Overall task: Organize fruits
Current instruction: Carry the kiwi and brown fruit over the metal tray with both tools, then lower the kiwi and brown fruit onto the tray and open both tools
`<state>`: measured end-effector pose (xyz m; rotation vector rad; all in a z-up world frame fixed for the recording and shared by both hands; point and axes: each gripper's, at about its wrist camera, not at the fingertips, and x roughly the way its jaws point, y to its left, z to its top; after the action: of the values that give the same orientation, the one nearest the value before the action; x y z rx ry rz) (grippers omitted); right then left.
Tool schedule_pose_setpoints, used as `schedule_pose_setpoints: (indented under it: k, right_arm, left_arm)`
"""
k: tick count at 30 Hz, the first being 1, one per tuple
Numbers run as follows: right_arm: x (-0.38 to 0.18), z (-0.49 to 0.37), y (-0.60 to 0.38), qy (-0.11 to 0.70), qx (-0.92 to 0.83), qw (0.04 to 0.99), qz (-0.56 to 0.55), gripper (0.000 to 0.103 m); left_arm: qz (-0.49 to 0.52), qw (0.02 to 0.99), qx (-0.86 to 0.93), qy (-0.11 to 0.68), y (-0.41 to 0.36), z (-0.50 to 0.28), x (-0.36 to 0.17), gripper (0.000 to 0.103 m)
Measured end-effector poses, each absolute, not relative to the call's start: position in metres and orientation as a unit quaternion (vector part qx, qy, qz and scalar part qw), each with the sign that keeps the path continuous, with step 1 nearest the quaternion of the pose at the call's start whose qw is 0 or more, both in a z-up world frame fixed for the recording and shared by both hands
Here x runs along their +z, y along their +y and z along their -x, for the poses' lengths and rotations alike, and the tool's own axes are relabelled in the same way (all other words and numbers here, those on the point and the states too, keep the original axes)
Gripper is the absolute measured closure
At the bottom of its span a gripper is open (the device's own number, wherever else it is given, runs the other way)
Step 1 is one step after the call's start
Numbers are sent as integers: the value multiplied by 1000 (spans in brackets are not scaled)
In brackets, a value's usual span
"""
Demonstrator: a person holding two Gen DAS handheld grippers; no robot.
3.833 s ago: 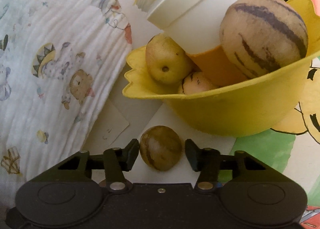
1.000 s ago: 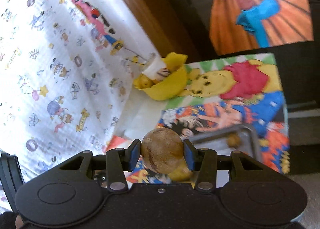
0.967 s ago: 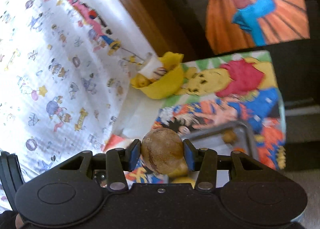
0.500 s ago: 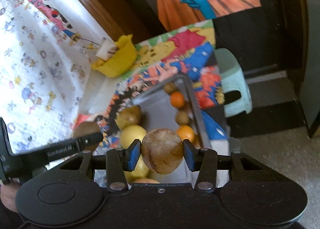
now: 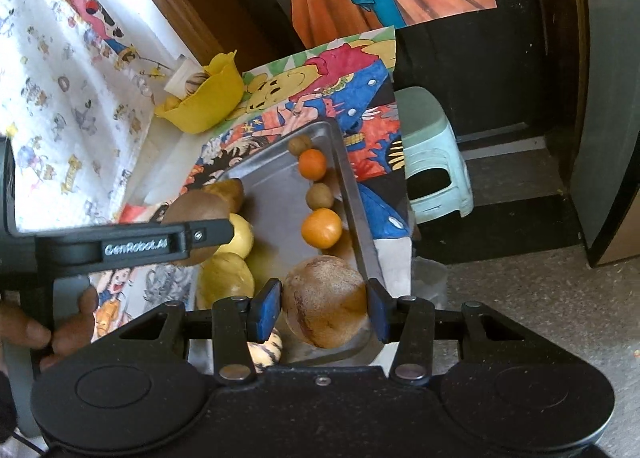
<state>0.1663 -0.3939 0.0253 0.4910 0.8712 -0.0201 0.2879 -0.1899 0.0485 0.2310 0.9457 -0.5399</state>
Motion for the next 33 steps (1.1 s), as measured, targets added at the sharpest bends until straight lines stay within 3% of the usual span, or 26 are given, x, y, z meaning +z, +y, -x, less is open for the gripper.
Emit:
schedule_pose_setpoints:
  k: [14, 33]
  right_arm:
    - [13, -175, -385, 425, -25, 882, -201, 55]
    - [1, -187, -365, 440, -52, 874, -200, 55]
  left_arm:
    - [-146, 815, -279, 486, -224, -304, 22, 44]
    - [-159, 802, -317, 480, -231, -317, 16, 44]
